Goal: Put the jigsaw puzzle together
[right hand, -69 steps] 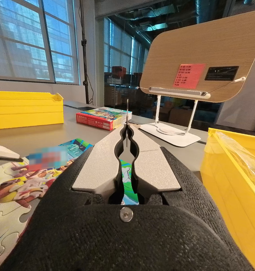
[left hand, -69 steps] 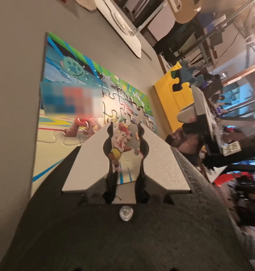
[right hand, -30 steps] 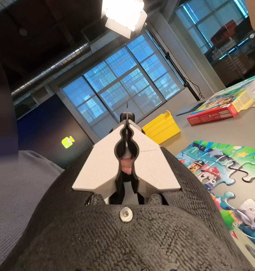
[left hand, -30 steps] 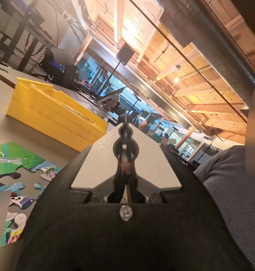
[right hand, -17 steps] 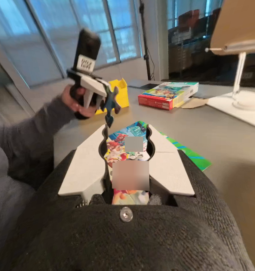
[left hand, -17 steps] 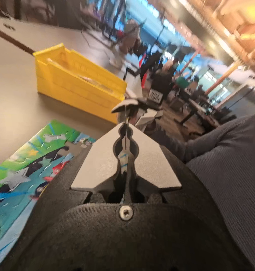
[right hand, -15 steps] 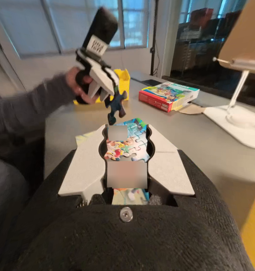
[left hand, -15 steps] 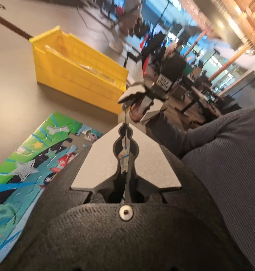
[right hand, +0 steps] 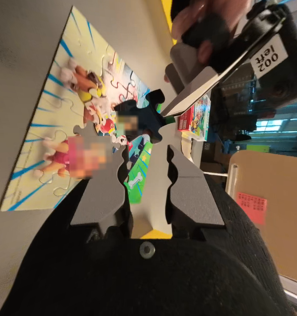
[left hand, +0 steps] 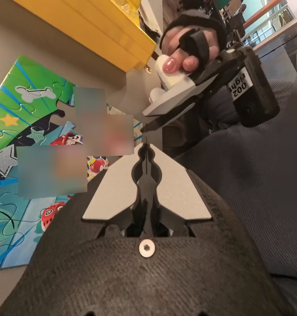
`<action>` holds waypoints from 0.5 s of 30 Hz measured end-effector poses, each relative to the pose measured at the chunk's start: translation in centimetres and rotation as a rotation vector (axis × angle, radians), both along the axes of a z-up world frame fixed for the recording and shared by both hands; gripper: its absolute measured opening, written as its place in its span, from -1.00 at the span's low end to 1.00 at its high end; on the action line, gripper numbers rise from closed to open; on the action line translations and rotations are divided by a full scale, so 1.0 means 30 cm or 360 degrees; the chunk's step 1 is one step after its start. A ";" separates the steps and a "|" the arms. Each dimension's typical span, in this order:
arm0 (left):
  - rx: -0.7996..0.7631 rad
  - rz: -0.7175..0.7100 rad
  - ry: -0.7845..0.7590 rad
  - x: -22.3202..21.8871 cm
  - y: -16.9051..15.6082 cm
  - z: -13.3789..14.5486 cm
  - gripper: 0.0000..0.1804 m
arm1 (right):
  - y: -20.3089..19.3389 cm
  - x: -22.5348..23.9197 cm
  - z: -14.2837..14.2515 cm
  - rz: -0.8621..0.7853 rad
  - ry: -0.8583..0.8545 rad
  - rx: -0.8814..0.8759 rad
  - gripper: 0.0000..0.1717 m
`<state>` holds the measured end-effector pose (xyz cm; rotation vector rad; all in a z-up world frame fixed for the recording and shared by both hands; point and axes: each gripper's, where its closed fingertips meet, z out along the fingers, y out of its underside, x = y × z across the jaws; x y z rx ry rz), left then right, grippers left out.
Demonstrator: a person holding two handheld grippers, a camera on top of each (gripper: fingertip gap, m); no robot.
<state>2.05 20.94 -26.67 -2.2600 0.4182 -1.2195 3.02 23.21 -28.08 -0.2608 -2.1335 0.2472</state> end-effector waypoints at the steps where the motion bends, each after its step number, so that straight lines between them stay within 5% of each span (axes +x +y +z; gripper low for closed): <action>1: -0.0012 -0.0012 0.0019 0.002 -0.003 -0.007 -1.00 | 0.006 -0.002 -0.005 0.0013 -0.0001 0.0052 -0.53; 13: -0.0076 -0.0123 0.0123 0.068 0.024 -0.067 -1.00 | 0.011 0.041 -0.060 0.0085 -0.0266 0.0180 -0.86; 15: -0.0044 0.0097 0.0102 0.040 0.097 -0.068 -0.74 | 0.060 0.023 -0.055 -0.0081 -0.0228 0.0082 -0.85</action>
